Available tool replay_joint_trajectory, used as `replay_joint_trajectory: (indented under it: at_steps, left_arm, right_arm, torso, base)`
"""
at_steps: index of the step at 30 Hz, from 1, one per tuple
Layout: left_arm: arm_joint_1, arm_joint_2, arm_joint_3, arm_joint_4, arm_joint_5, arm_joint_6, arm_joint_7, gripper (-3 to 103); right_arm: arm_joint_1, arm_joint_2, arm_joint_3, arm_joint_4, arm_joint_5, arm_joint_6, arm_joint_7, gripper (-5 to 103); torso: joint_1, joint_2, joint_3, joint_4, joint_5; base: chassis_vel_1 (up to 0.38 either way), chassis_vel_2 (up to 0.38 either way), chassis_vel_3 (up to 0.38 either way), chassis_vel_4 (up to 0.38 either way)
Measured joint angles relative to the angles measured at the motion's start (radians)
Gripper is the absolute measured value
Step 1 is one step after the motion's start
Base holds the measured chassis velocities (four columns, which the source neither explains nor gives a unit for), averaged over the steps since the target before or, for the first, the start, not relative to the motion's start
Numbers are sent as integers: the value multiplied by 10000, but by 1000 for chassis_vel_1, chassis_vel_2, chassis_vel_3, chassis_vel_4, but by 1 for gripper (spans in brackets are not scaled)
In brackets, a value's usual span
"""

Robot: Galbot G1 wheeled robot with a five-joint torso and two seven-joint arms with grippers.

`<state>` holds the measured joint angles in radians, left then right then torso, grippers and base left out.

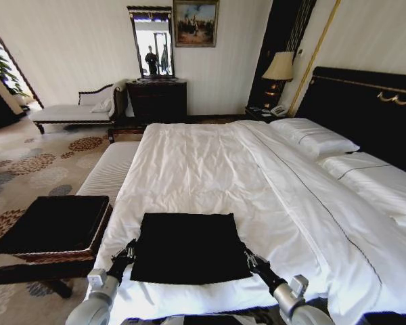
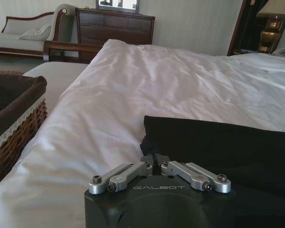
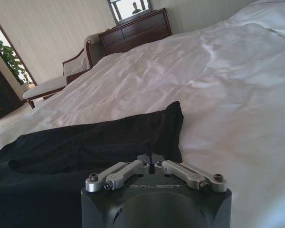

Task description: Fold the clothes on the bed and place them into the basket.

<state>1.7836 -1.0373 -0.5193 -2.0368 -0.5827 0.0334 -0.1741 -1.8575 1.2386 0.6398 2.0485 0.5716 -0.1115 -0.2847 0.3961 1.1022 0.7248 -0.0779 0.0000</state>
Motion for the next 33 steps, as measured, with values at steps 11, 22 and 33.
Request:
replay_joint_trajectory:
  at_steps: [11,22,33]
  left_arm:
    - [97,0,76,2,110,-5,-54,2]
    - [613,-208,-109,-342,348,198,-169,34]
    - [704,-359,-918,-741,-361,260,-233,72]
  right_arm:
    - [35,87,-163,-154,-143,50,2,-3]
    - [-255,241,144,-129,-23,159,-68,38]
    - [-288,203,940,537,837,58,191,77]
  torso:
    - [0,0,1,0,0]
    - [0,0,0,0,-1]
    - [0,0,1,0,0]
  base:
    - [0,0,0,0]
    - [0,0,0,0]
    - [0,0,0,0]
